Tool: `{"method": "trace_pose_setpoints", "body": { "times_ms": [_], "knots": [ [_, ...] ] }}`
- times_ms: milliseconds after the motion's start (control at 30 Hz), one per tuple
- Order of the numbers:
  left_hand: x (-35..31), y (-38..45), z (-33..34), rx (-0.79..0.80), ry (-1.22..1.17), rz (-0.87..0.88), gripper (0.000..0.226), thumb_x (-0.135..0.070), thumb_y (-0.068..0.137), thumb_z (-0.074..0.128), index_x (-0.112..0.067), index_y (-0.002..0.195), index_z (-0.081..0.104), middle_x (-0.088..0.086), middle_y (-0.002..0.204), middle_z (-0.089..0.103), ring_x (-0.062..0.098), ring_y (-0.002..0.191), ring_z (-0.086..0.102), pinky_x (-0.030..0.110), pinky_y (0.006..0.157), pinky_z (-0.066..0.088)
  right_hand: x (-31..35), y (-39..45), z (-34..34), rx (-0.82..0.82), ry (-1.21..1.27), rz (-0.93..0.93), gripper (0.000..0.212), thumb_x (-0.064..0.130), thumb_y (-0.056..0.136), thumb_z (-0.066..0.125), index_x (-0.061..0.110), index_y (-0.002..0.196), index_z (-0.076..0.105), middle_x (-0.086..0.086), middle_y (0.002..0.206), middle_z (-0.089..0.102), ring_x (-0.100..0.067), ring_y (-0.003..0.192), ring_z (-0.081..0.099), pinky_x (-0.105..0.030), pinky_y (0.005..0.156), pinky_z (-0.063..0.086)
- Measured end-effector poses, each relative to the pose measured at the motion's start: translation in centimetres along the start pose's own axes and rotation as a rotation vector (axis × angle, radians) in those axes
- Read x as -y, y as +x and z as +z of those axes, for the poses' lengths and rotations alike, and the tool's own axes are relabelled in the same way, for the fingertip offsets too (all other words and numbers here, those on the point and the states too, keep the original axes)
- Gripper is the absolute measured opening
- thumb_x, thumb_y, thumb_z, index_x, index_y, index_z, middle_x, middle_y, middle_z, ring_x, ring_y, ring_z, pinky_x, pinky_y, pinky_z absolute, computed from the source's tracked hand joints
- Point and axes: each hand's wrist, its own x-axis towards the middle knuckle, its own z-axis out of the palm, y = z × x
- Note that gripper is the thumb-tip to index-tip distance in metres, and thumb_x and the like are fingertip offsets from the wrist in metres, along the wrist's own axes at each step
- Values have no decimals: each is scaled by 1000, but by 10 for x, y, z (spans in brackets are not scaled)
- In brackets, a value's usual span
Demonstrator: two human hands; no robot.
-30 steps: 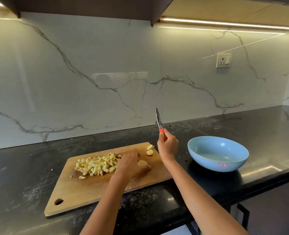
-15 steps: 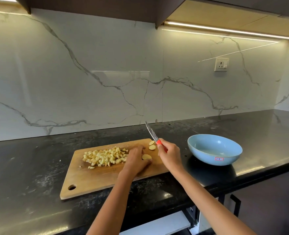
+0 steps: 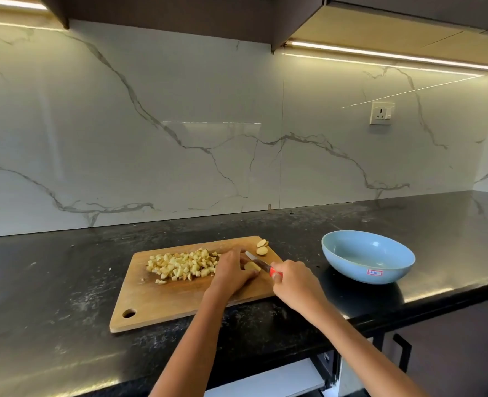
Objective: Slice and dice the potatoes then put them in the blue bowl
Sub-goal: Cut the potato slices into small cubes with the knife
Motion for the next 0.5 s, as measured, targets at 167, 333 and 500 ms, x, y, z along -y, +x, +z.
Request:
{"method": "trace_pose_setpoints", "body": {
  "times_ms": [167, 333, 500],
  "knots": [
    [0, 1, 0, -1, -6, -16, 58, -29, 80, 71, -14, 129, 45, 3, 115, 62, 13, 102, 56, 20, 86, 41, 6, -5, -2, 15, -55, 1, 25, 18, 96, 43, 18, 110, 63, -3, 99, 66, -17, 88, 64, -26, 69, 48],
    [0, 1, -1, 0, -3, -15, 58, -29, 79, 72, -12, 129, 46, 3, 113, 63, 16, 103, 57, 26, 91, 45, 11, -4, -2, 32, -110, -9, 15, 16, 96, 45, 16, 99, 59, 1, 81, 53, -14, 78, 57, -25, 63, 40],
    [-1, 5, 0, 24, 33, -21, 60, -29, 80, 71, -11, 130, 44, 4, 113, 63, 16, 101, 57, 26, 88, 44, 15, 5, -11, 168, -106, -11, 12, 12, 93, 49, 10, 85, 57, 0, 75, 50, -18, 79, 58, -27, 64, 40]
  ]
}}
